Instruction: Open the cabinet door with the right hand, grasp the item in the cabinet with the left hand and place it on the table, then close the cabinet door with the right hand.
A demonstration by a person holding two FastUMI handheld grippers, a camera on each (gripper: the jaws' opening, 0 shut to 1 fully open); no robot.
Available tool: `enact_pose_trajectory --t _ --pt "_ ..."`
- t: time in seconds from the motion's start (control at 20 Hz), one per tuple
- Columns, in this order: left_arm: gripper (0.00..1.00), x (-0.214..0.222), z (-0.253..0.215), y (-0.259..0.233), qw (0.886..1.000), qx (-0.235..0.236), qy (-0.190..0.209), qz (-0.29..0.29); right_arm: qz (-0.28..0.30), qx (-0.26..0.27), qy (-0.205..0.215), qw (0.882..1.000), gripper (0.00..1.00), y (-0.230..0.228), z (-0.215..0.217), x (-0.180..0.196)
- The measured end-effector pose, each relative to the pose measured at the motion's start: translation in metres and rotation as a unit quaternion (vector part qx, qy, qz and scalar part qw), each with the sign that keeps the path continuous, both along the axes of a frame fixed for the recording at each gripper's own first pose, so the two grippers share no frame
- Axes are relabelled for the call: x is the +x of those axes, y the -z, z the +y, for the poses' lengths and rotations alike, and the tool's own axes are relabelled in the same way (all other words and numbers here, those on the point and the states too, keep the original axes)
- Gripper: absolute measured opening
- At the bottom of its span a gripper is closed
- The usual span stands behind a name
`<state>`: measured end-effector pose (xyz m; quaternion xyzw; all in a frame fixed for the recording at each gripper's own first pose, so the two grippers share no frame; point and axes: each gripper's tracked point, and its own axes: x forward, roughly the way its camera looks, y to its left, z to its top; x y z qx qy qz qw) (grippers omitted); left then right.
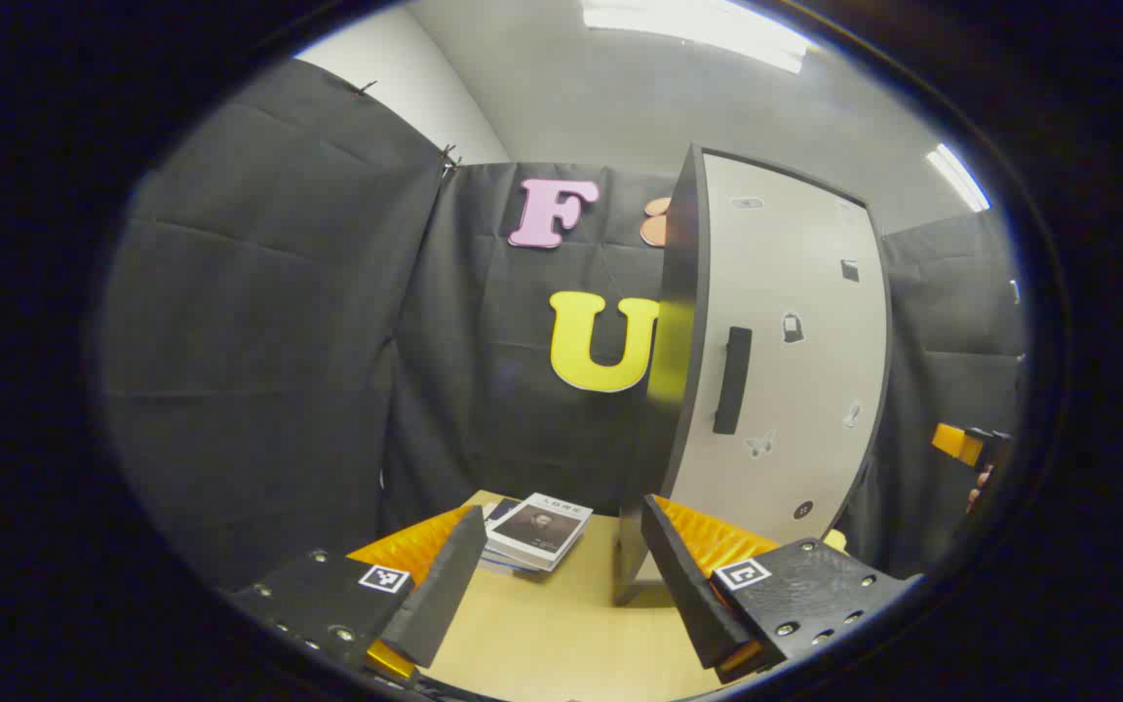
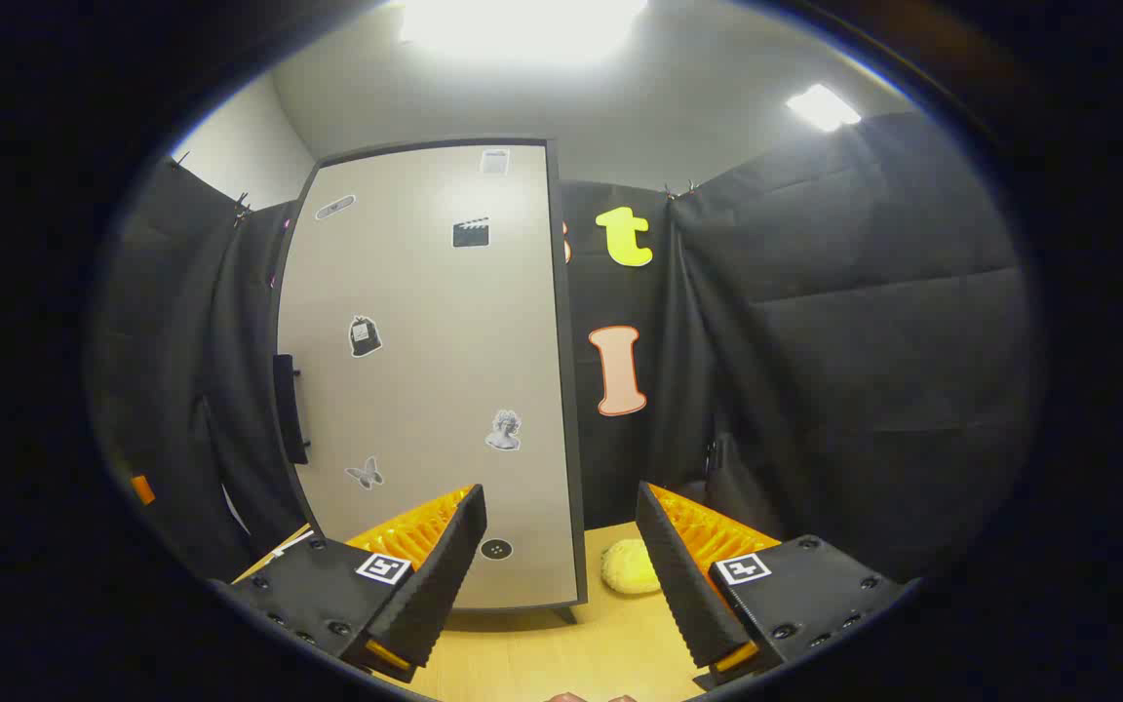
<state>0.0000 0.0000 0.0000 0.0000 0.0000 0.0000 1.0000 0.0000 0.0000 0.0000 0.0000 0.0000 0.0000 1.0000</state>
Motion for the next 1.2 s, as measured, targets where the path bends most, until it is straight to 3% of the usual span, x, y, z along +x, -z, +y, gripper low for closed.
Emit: enact_pose_trajectory --t 0.3,0.6,0.7,0.75,0.85,0.9,1.2 --pt "0.98 -0.007 0.010 0.014 1.000 0.003 -0.008 0.018 0.012 0.010 -0.005 1.000 0.92 0.004 0.006 0.002" --pt "0.98 -0.012 0.017 0.020 1.000 0.004 -0.020 0.015 0.020 0.011 -0.027 0.999 0.96 -0.003 0.026 0.014" --pt "0.98 -0.015 0.017 0.020 1.000 0.000 -0.022 0.009 0.044 0.003 -0.017 0.999 0.92 0.002 0.026 0.019" --pt "0.98 -0.016 0.020 0.019 1.000 -0.001 -0.026 0.006 0.056 0.005 -0.019 0.998 0.96 0.002 0.030 0.021" --pt "0.98 -0.017 0.023 0.022 0.999 -0.003 -0.033 0.006 0.065 0.012 -0.032 0.997 0.92 -0.002 0.044 0.028" --pt "0.98 -0.016 0.024 0.024 0.999 -0.004 -0.036 0.007 0.066 0.010 -0.038 0.997 0.98 -0.004 0.049 0.031" --pt "0.98 -0.024 0.038 0.040 0.998 -0.010 -0.059 0.015 0.050 -0.023 -0.115 0.992 0.98 -0.035 0.114 0.043"
